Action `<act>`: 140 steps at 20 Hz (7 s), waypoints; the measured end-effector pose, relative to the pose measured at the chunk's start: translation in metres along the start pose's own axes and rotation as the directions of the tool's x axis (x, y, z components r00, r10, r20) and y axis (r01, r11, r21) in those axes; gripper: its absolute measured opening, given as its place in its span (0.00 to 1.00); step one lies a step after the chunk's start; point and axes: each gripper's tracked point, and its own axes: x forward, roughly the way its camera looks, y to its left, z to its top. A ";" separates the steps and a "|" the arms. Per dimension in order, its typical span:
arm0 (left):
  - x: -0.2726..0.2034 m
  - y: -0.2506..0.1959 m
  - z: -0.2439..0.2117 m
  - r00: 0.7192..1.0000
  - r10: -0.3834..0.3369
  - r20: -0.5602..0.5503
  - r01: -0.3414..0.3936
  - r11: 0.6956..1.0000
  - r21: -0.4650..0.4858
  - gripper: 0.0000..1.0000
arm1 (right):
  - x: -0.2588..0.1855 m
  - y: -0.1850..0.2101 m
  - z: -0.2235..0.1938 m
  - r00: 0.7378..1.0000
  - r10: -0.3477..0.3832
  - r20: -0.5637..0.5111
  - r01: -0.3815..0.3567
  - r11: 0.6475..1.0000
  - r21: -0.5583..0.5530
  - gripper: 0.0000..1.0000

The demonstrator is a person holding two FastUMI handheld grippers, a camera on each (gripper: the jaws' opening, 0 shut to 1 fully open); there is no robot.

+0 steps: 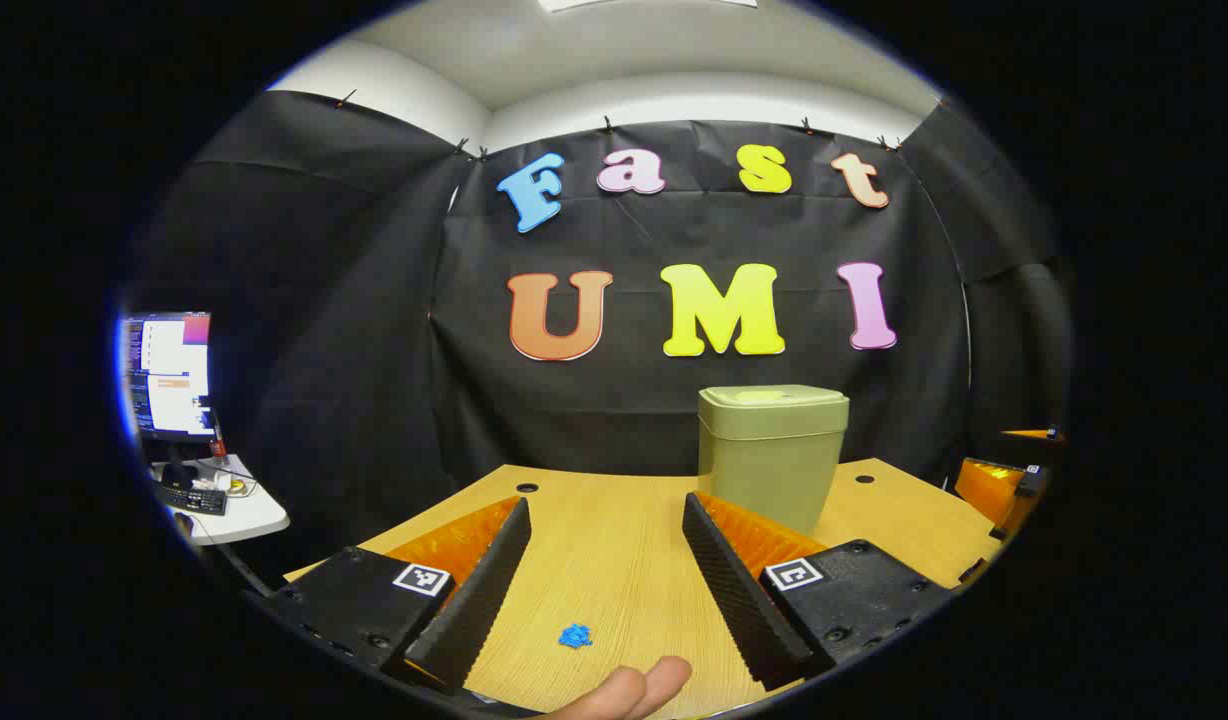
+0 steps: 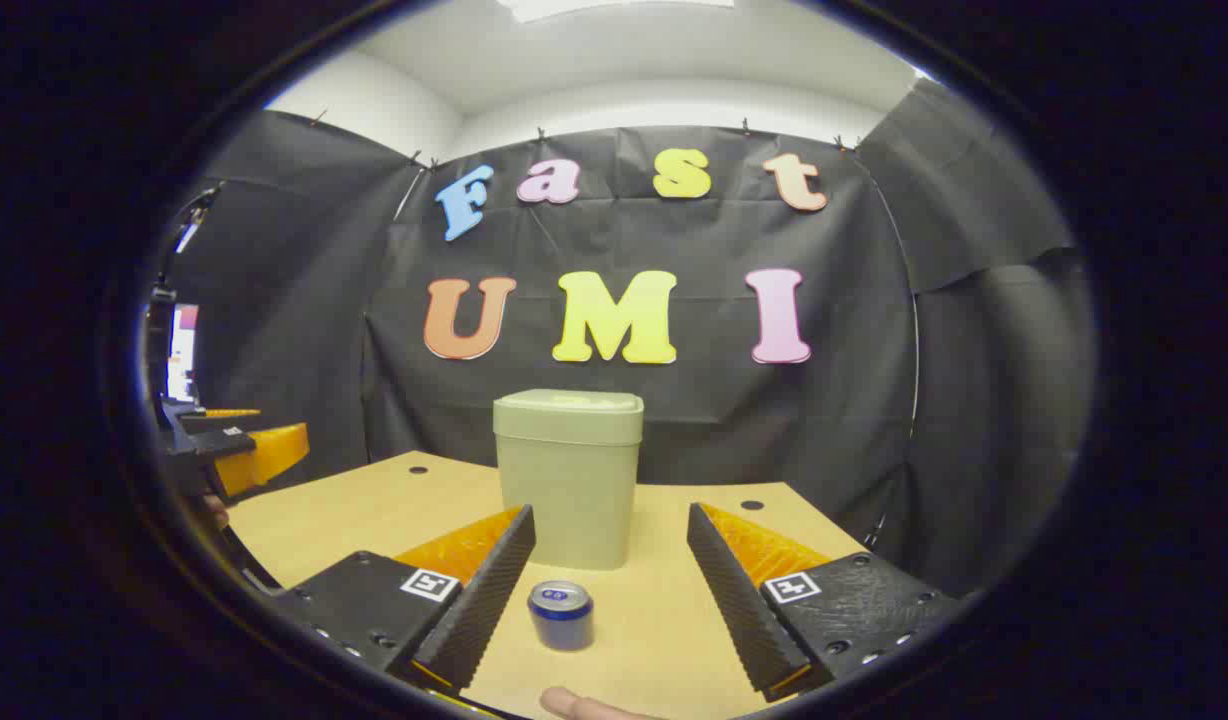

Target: Press the lid of the desktop garbage bin to open it, pick up the crumpled paper on the desktop and throw it into the bin, then pick up the pop can on the desktop and drop it into the bin, and finally close the garbage bin lid.

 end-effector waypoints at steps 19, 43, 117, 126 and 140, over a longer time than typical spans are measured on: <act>0.015 -0.004 -0.007 0.999 -0.052 0.001 0.052 0.999 -0.004 0.98 | 0.000 0.010 -0.023 0.997 0.041 -0.063 -0.038 0.998 0.049 0.95; 0.023 0.005 -0.014 0.998 -0.063 -0.014 0.063 0.998 0.022 0.99 | 0.040 -0.024 -0.014 0.992 -0.087 -0.087 0.096 0.990 0.105 0.30; 0.037 0.025 -0.027 0.995 -0.083 -0.062 0.079 0.995 -0.055 0.99 | 0.080 0.103 0.211 0.983 0.054 0.177 -0.043 0.997 -0.067 0.19; 0.034 0.019 -0.024 0.996 -0.081 -0.048 0.080 0.997 -0.019 0.99 | 0.021 0.098 0.138 0.989 0.121 0.091 -0.123 0.992 0.019 0.16; 0.037 0.019 -0.036 0.994 -0.065 -0.087 0.062 0.997 -0.035 0.98 | 0.012 0.021 0.011 1.000 0.024 -0.006 -0.024 0.999 0.036 0.87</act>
